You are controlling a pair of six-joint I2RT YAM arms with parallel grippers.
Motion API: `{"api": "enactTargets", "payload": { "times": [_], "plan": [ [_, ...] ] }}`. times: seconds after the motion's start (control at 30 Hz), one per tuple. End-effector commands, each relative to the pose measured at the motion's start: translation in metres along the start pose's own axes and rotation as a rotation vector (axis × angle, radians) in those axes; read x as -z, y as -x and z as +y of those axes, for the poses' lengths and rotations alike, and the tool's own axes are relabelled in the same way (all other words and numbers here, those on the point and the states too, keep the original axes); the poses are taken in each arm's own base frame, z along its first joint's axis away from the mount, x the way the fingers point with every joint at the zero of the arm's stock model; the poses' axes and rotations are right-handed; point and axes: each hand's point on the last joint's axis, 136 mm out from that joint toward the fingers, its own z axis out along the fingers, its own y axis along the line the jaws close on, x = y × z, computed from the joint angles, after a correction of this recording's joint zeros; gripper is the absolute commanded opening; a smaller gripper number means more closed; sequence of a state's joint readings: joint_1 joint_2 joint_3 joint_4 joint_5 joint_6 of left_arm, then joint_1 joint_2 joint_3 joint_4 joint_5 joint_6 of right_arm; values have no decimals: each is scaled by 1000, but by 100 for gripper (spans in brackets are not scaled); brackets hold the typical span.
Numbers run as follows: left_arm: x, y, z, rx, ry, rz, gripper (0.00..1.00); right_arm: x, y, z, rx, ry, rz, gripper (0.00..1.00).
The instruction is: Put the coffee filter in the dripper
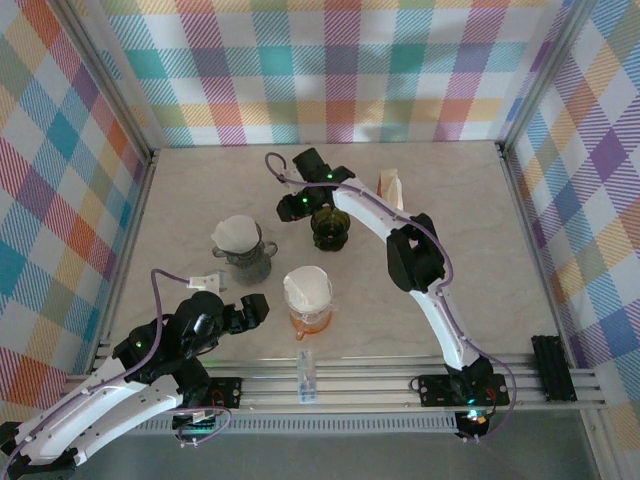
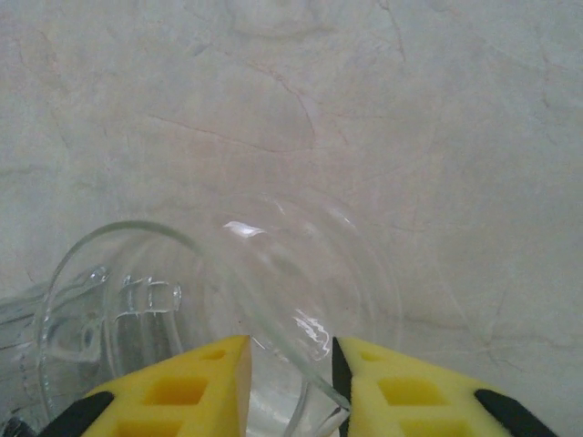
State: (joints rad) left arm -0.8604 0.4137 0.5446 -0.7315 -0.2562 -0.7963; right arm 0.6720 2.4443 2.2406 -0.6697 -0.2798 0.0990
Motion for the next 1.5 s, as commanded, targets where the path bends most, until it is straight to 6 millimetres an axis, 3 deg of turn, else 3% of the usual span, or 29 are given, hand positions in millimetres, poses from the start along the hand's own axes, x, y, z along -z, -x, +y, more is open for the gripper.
{"api": "enactTargets", "payload": {
  "times": [0.0, 0.33, 0.8, 1.2, 1.33, 1.47],
  "plan": [
    [-2, -1, 8, 10, 27, -10, 100, 0, 9, 6, 16, -5, -25, 27],
    [0, -1, 9, 11, 32, -8, 100, 12, 25, 1, -10, -77, -88, 16],
    [0, -1, 10, 19, 31, -11, 100, 61, 65, -29, -134, -193, -248, 12],
    [0, -2, 11, 32, 29, -9, 100, 136, 90, -32, -161, -233, -368, 10],
    [-1, -3, 10, 28, 27, -5, 100, 166, 84, -32, -171, -263, -384, 10],
    [-1, -2, 10, 29, 26, -7, 100, 193, 63, -33, -192, -303, -383, 8]
  ]
}}
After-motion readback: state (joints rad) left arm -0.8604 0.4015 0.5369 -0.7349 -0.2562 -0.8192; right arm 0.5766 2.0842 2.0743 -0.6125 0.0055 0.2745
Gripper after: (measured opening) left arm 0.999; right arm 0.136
